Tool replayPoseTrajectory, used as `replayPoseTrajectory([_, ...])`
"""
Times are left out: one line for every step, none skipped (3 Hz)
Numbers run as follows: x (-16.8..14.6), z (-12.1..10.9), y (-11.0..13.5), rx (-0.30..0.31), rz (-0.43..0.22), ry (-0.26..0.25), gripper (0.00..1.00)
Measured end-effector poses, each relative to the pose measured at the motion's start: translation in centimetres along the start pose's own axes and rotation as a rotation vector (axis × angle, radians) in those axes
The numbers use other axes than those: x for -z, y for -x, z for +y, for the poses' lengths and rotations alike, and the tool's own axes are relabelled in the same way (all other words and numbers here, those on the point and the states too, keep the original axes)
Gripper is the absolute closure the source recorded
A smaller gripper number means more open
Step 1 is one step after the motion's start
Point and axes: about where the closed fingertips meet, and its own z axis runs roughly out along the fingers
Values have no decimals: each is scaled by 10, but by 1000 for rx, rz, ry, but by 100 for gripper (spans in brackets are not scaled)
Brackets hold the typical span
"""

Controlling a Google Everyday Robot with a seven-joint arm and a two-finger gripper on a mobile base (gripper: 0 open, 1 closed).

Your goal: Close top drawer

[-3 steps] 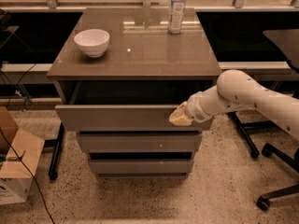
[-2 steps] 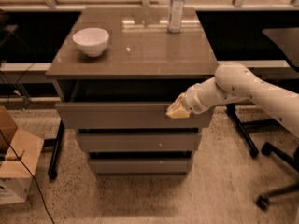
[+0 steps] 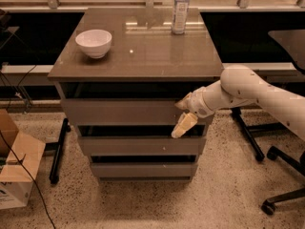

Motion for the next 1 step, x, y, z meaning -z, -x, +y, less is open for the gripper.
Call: replayPoseTrajectory([0, 0, 0, 0, 0, 0, 0])
